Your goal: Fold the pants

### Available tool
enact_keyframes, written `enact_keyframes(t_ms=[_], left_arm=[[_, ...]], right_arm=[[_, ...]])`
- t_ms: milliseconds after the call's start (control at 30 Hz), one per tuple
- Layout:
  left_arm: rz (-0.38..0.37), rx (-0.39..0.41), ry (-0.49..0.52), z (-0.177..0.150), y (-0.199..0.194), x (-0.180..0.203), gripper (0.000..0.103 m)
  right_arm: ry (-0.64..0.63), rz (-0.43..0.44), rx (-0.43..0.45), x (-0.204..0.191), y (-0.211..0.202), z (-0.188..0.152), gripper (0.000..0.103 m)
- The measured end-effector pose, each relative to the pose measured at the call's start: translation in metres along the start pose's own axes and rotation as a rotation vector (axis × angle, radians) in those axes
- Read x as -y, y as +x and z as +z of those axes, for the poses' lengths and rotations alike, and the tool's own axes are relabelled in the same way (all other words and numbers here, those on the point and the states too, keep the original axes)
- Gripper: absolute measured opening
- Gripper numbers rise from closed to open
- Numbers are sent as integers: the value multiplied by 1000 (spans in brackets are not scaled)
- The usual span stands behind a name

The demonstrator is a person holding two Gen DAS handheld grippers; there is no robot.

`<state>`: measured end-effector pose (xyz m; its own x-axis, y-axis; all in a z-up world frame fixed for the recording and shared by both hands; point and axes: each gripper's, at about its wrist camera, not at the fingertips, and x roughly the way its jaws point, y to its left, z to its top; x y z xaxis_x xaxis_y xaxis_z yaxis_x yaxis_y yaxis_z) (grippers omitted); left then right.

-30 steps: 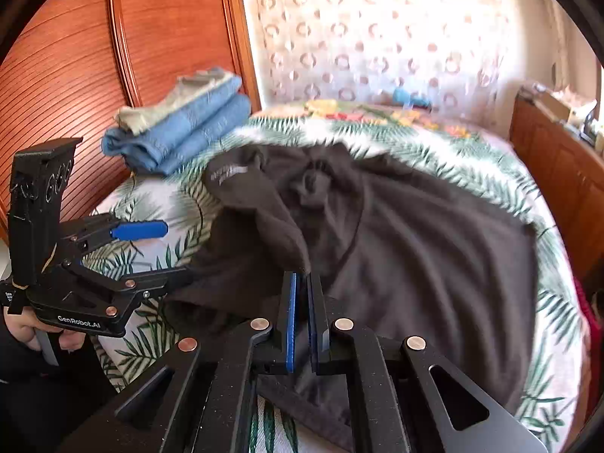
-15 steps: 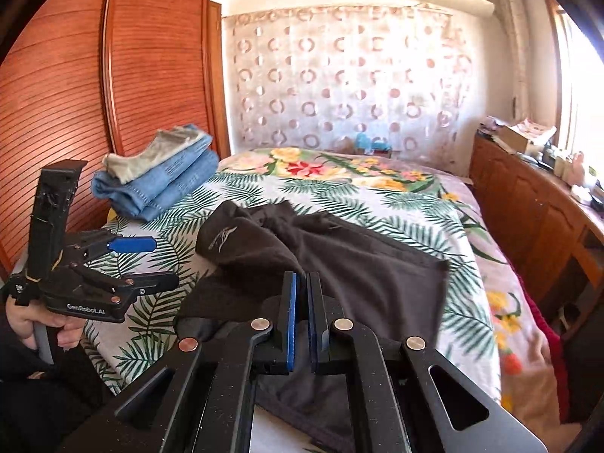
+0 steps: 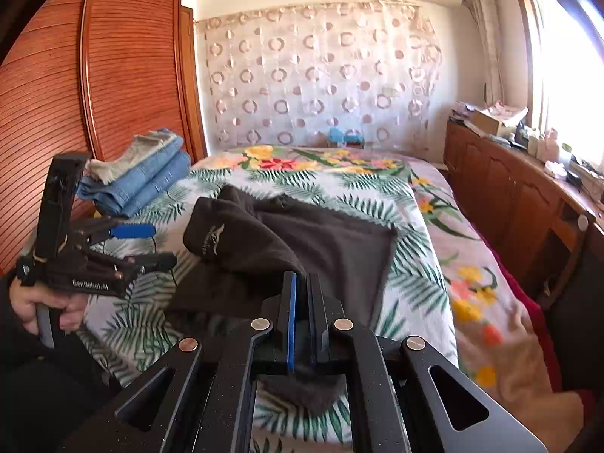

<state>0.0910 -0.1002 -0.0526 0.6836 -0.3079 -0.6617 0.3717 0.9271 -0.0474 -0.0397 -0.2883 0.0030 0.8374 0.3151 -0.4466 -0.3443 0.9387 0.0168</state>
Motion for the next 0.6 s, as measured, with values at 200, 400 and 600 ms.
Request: enact_keyframes(t_ms=[200,400,600], left_arm=[[-7,-27,22,-3,10,10,83],[-7,-57,39,-8,20,15,83],[1,-85,52,-14,27,19,83]], right_arm=[[36,-20,-48,8,-8,-12,5],[58,-1,-111,6,-4,-15,5],[64,3,-158,9,-1,-9,5]])
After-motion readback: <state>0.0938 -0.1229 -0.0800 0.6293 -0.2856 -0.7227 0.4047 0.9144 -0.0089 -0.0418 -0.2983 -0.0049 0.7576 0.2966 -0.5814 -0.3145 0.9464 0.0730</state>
